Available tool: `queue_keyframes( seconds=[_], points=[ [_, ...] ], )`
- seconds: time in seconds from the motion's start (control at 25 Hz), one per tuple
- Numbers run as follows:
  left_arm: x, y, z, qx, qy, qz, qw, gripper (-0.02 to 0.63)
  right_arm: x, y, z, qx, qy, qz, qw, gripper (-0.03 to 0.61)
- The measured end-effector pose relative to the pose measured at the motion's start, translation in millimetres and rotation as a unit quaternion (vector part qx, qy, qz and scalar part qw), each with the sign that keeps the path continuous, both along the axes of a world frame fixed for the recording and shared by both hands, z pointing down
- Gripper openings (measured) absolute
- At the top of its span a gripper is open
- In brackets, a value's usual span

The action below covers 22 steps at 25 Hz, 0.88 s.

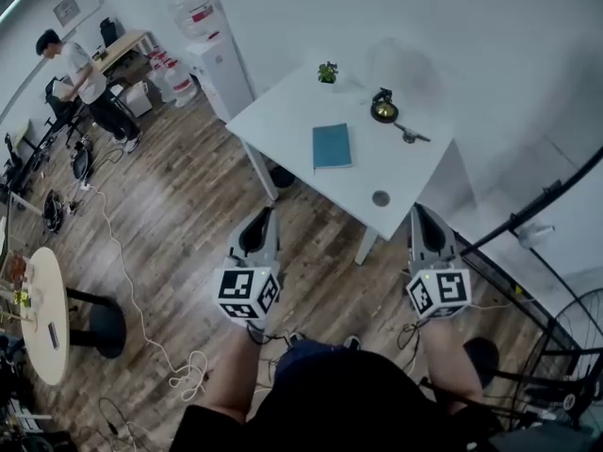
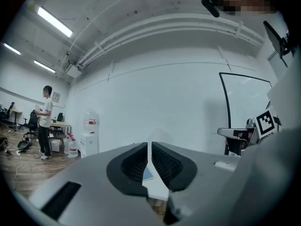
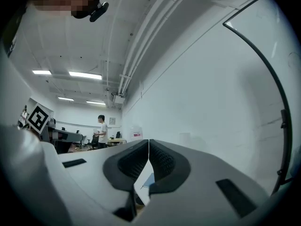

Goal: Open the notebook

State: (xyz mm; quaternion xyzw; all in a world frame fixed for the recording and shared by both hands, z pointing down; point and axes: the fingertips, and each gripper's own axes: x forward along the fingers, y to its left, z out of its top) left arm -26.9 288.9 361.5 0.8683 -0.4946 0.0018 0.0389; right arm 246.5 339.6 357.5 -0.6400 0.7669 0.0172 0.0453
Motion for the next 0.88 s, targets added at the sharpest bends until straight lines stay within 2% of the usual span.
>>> queue_keyframes(
  seconds=[0.12, 0.16, 0.2, 0.24, 0.28, 0.44, 0.6, 0.88],
  points=[
    [3.9, 8.9, 2.2, 0.005, -0.005, -0.017, 0.9998, 0.029, 8.4, -1.7, 1.8, 0.003, 0.011, -0.004, 1.0, 0.04],
    [4.6, 11.2, 3.7, 0.006, -0.009, -0.023, 0.9997, 0.069, 8.6, -2.6, 2.7, 0.001, 0.013, -0.006, 1.0, 0.073],
    [5.6, 13.2, 5.2, 0.006, -0.015, -0.026, 0.9995, 0.173, 8.2, -3.6, 3.6, -0.003, 0.013, -0.009, 1.0, 0.116],
    [6.8, 14.8, 6.6, 0.005, -0.021, -0.027, 0.9994, 0.242, 7.6, -5.1, 5.1, -0.006, 0.012, -0.011, 1.0, 0.156],
    [7.6, 15.9, 7.9, 0.003, -0.027, -0.027, 0.9993, 0.256, 6.8, -7.1, 7.4, -0.009, 0.01, -0.014, 1.0, 0.173],
    [2.7, 9.7, 12.9, -0.001, -0.038, -0.029, 0.9988, 0.258, -2.2, -20.8, 14.2, -0.018, 0.001, -0.025, 1.0, 0.178],
    [-9.5, -14.7, 24.8, -0.008, -0.03, -0.034, 0.999, 0.258, -14.0, -42.5, 22.6, -0.024, 0.004, -0.027, 0.999, 0.176],
    [-35.6, -95.0, 43.8, -0.021, -0.019, -0.002, 0.9996, 0.256, -45.3, -112.3, 35.7, -0.04, 0.014, -0.01, 0.999, 0.178]
  ],
)
